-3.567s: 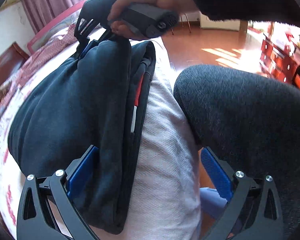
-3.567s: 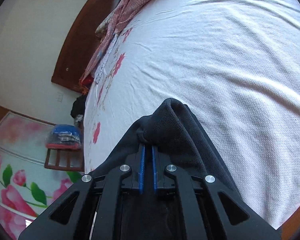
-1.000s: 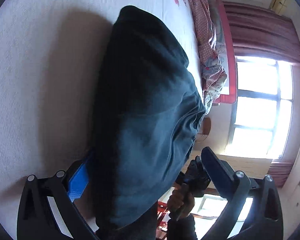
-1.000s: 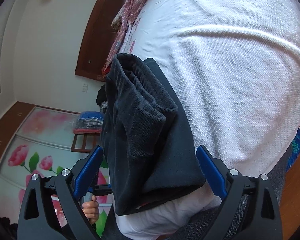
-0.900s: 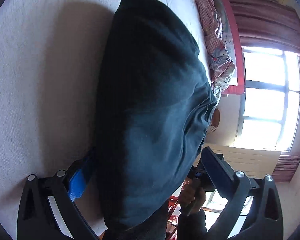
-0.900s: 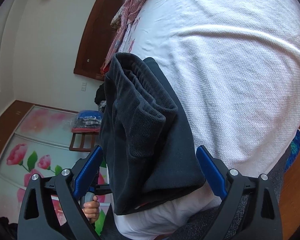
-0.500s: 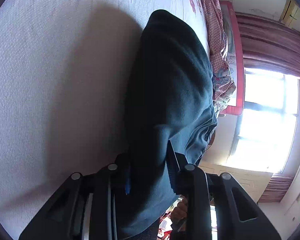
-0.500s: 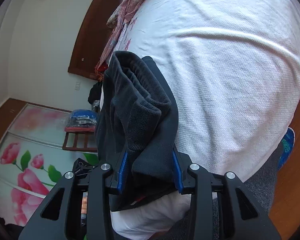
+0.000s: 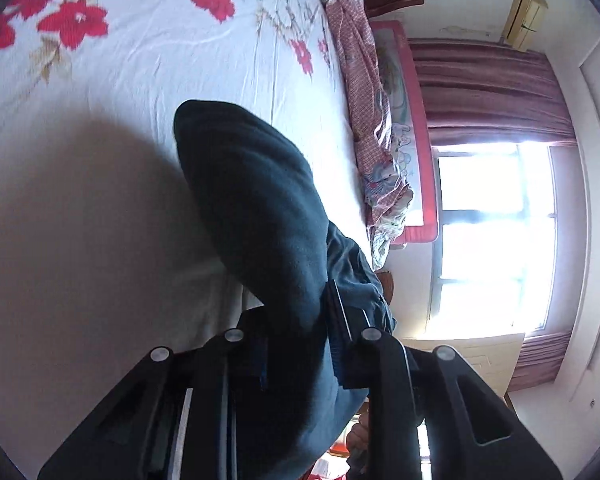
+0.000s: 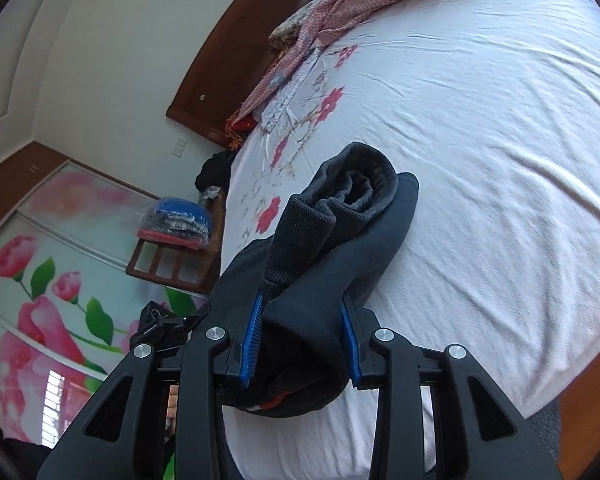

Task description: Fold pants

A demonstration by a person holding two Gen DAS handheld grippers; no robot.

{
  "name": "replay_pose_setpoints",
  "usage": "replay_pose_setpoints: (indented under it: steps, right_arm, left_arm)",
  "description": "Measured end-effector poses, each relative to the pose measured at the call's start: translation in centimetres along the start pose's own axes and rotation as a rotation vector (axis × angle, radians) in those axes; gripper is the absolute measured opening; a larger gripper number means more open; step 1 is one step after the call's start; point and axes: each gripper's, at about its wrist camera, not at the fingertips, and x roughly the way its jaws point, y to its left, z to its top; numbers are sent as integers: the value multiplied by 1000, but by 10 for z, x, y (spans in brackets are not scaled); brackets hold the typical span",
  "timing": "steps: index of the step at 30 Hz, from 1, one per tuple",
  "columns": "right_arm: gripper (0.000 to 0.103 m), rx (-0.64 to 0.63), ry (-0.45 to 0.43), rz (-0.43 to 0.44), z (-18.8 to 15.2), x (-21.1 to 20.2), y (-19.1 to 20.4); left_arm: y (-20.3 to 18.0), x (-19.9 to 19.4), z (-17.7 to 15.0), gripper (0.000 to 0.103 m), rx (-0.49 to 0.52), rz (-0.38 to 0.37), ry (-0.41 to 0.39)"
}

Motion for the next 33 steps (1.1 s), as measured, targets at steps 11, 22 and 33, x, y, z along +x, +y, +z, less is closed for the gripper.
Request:
replay_pose_setpoints:
  steps: [11,22,33]
  right_arm:
    - [32,-30,5,119,19,129,42]
    - [58,8,214,-128,-33,134,2]
    - [58,63,56,96,8,171,58]
  left_arm:
    - [-7,-98,105,21,167,44,-160]
    - [104,-144,90,53,24,314,-133]
    - [9,-78,36,79,374,286,-20]
